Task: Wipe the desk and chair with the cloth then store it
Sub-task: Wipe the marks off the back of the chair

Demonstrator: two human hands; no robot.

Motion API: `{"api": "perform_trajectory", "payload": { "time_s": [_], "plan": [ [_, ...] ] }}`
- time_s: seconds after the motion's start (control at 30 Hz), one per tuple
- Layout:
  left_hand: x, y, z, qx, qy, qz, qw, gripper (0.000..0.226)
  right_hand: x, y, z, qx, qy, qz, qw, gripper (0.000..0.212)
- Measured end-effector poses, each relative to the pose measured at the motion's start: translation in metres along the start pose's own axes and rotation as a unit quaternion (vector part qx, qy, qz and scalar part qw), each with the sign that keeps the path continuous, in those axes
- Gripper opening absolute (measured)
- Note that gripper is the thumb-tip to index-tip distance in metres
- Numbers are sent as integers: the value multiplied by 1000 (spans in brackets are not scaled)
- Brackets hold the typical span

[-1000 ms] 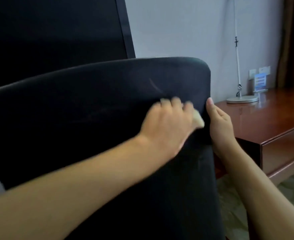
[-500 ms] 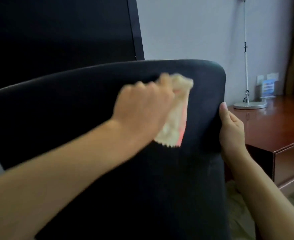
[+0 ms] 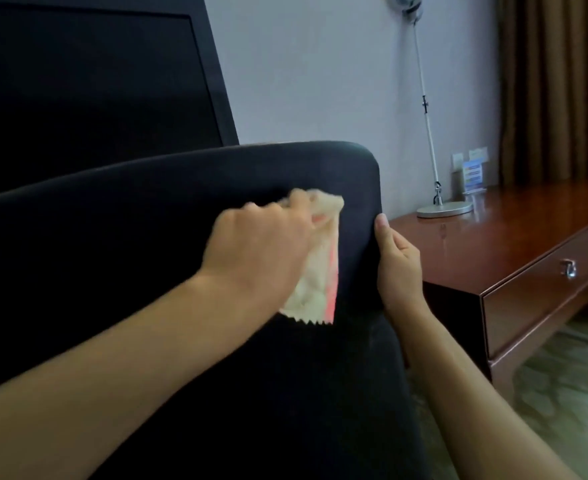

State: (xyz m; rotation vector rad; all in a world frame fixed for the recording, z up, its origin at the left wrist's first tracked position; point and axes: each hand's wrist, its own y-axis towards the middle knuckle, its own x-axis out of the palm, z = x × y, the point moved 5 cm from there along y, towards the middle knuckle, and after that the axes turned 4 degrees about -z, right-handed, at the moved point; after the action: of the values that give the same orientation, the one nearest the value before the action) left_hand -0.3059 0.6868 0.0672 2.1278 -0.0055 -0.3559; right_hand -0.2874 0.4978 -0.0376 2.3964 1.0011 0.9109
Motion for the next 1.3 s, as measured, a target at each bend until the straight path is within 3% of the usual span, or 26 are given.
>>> {"api": "perform_trajectory", "payload": {
  "time_s": [0.13, 0.23, 0.4, 0.47, 0.53, 0.57, 0.67, 0.8, 0.93, 1.07, 1.2, 1.23, 1.3],
  "plan": [
    [-17, 26, -33, -33, 13, 75, 997, 21, 1, -3, -2, -11, -4, 6, 1000, 45],
    [4, -3, -13, -33, 24, -28, 999, 22, 3, -1, -1, -5, -12, 8, 1000, 52],
    [42, -65, 16, 78, -93, -117, 986, 31, 1, 0, 1, -4, -16, 3, 1000, 59],
    [24, -43, 8, 83, -50, -64, 993, 24, 0, 1, 1, -5, -5, 5, 1000, 52],
    [-5, -9, -19, 17, 16, 3, 1000, 17, 2, 0, 1, 4, -3, 7, 1000, 46],
    [-14, 11, -27, 14, 17, 45, 999, 19, 0, 0, 2, 4, -3, 9, 1000, 45],
    [-18, 25, -39, -18, 6, 74, 997, 14, 0, 0, 5, 7, -5, 5, 1000, 41],
    [32, -37, 9, 35, -46, -100, 993, 15, 1, 0, 1, 6, -7, 13, 1000, 42],
    [34, -60, 20, 77, -62, -155, 983, 24, 0, -2, -1, -1, -11, 13, 1000, 48],
    [-10, -6, -46, 16, -78, -12, 997, 28, 2, -1, 1, 2, -11, 18, 1000, 34],
    [-19, 14, -83, -91, -47, 62, 993, 28, 3, -1, 3, -4, -2, 31, 999, 36],
    [-11, -2, -72, -96, -12, 67, 993, 31, 4, -1, 4, -1, -4, 31, 1000, 37],
    [9, -43, -46, -60, -40, -19, 997, 48, 0, 2, 5, -4, -13, 31, 999, 39]
  ]
}}
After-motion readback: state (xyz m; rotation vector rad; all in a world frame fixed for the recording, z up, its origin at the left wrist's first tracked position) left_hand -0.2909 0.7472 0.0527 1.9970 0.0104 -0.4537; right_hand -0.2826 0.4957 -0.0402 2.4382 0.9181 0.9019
